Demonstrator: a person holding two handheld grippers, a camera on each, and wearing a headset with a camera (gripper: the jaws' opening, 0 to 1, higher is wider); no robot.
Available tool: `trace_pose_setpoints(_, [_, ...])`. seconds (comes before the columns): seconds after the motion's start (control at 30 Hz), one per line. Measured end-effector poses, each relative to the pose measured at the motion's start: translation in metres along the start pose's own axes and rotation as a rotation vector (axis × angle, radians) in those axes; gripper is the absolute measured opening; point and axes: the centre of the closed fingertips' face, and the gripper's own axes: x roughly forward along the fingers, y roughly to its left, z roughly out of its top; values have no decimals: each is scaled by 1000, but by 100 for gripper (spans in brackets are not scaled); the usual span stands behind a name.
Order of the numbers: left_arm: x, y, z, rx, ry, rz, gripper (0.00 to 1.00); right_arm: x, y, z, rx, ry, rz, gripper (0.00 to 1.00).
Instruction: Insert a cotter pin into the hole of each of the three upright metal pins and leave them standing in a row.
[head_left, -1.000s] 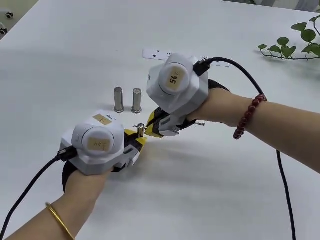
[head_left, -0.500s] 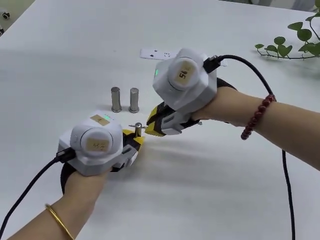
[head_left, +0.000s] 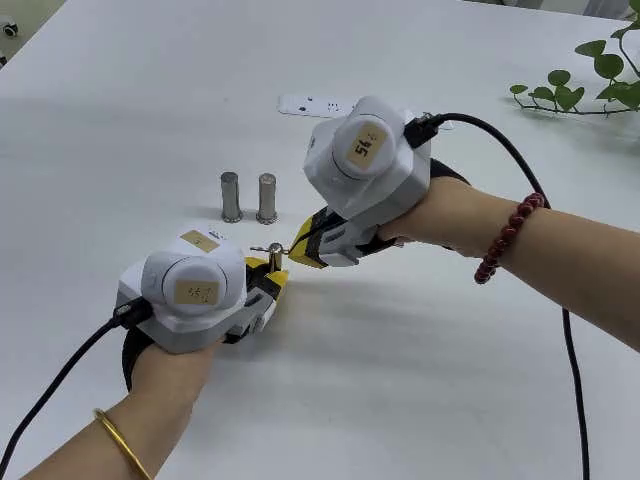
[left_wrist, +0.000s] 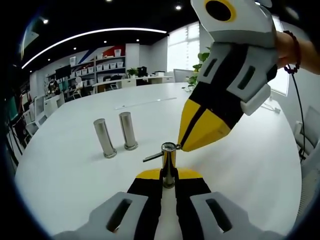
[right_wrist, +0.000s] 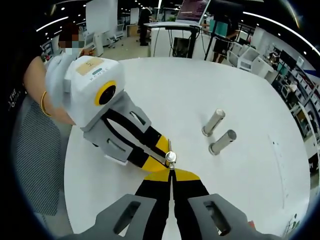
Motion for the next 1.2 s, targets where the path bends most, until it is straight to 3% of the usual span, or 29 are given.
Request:
trace_pose_setpoints(0.3, [1,0,0,-1,-3,-1,6,-1,0,-5,28,-17,-12,1])
trace_pose_setpoints(0.43, [1,1,1,6,-6,3,6,-4,-5,-7,96,-43,-48,6])
trace_pose_setpoints(0.57, [3,3,2,21,-5,0,5,-10,-16,-6,246,-133,-93,9])
trace_pose_setpoints(0.67, [4,6,3,13,-2,3,5,-14,-25,-7,308,-173,-116,11])
trace_pose_setpoints(0.97, [4,16,6,-12,-7,6,5,-21,-29,-18,403,-195,-144,13])
trace_pose_setpoints(1.2, [3,22,2,-11,13,16,6,-18,-29,-22,436,-199,-150,14])
